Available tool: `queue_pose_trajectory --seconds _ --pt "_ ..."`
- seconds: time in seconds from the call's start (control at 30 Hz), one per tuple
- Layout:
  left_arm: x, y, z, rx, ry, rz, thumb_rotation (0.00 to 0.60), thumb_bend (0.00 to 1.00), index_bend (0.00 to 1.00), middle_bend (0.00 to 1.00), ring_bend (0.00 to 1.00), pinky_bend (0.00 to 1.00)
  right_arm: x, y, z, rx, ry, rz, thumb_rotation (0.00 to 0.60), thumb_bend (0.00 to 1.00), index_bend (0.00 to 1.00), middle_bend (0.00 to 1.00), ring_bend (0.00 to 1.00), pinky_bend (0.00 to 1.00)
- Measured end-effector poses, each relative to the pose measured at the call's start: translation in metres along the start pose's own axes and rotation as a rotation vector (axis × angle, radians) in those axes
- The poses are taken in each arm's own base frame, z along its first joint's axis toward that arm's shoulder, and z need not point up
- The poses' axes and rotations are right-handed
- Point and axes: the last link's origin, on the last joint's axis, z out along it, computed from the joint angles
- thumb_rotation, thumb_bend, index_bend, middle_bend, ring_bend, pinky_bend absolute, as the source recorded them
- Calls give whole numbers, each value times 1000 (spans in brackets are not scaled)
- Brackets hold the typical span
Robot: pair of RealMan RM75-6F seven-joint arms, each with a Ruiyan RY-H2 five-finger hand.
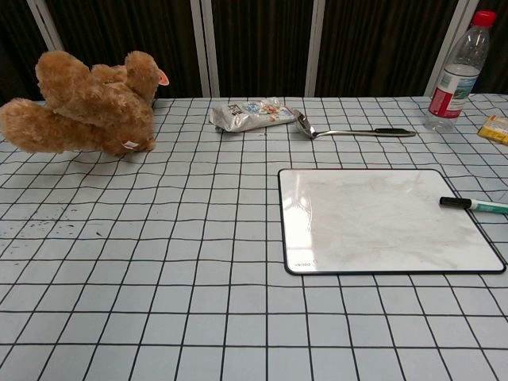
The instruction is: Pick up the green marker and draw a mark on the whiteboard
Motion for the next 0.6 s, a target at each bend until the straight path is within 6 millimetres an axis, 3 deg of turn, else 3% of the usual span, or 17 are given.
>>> queue_pose_trajectory --seconds 0.4,0.6 --pt "1 -1 -1 6 5 -8 600 0 0 0 0 0 -3 -3 1 -6 -18 29 600 251 0 0 0 11" --pt "0 0 -1 2 0 -6 600 0 0 0 0 0 -8 -9 17 -16 -48 78 600 251 17 57 18 19"
